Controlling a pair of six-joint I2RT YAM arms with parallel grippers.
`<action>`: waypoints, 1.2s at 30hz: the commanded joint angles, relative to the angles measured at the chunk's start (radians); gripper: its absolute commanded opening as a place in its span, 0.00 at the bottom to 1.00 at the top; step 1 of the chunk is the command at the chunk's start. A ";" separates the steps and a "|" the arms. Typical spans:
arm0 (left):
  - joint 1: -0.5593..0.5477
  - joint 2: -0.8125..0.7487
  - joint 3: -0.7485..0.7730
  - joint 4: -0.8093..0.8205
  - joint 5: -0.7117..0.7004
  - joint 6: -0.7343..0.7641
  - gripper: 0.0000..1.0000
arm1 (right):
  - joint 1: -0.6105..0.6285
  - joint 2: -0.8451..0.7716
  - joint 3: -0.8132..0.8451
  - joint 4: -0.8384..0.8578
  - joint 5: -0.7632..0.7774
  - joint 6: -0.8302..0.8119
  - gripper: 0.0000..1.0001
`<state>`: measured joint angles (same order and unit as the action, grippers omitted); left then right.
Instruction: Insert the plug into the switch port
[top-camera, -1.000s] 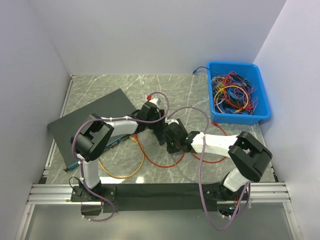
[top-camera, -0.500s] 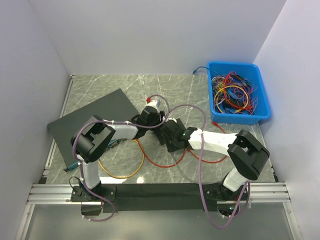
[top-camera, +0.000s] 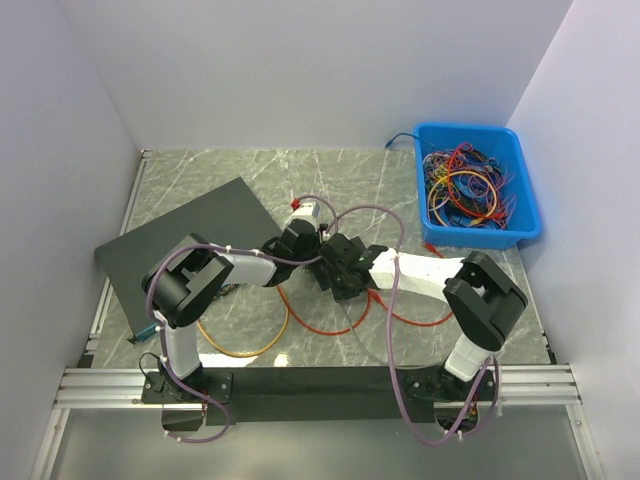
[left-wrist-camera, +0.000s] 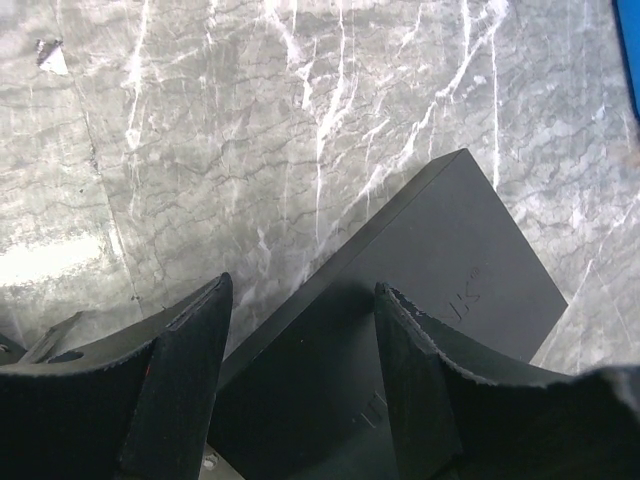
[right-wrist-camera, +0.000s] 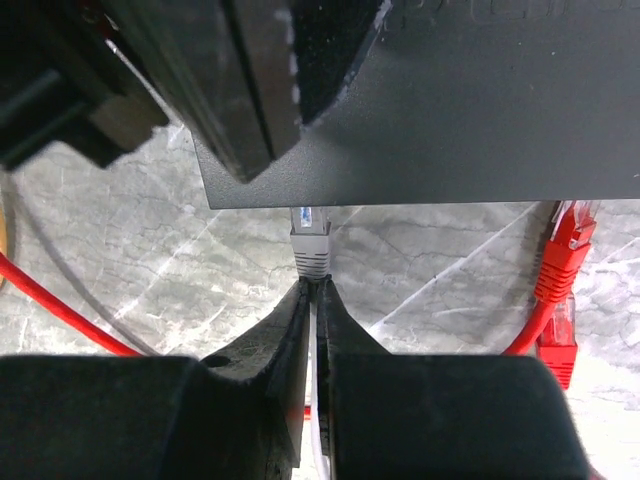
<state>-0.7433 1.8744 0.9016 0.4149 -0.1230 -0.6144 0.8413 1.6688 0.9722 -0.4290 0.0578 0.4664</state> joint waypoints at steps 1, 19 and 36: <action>-0.103 0.054 -0.073 -0.238 0.154 -0.090 0.63 | -0.028 -0.053 0.117 0.286 0.088 0.006 0.06; -0.137 0.049 -0.084 -0.258 0.112 -0.116 0.64 | -0.039 -0.036 0.158 0.334 0.111 -0.003 0.04; -0.007 -0.023 0.118 -0.461 0.059 0.022 0.66 | -0.071 -0.471 -0.107 0.066 0.384 0.017 0.64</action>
<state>-0.7704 1.8713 1.0149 0.1761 -0.0906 -0.6605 0.7967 1.2705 0.8982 -0.3290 0.3008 0.4530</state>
